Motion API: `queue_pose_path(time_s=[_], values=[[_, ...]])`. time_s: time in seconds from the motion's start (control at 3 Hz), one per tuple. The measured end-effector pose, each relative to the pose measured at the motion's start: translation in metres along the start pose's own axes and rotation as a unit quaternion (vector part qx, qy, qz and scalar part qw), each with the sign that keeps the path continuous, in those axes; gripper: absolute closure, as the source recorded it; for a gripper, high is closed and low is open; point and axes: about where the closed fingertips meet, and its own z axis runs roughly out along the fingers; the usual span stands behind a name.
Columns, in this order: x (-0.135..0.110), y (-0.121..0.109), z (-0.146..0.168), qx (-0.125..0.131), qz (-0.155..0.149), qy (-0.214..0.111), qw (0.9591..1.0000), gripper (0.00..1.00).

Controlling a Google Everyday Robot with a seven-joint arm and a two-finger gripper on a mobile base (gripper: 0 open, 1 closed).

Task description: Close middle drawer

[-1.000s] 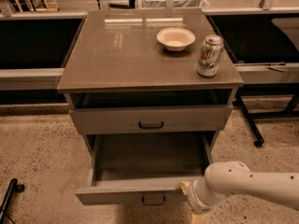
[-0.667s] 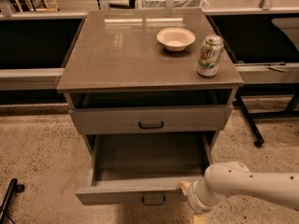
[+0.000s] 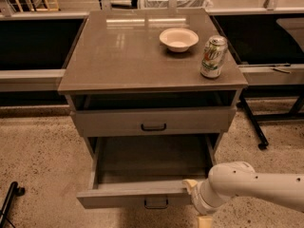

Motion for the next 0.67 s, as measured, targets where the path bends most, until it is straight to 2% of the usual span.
queue_pose_path(time_s=[0.33, 0.67], values=[[-0.0011, -0.0082, -0.0240, 0.021, -0.010, 0.009, 0.9997, 0.03], [-0.0007, -0.0043, -0.0322, 0.022, -0.011, 0.005, 0.9997, 0.25]])
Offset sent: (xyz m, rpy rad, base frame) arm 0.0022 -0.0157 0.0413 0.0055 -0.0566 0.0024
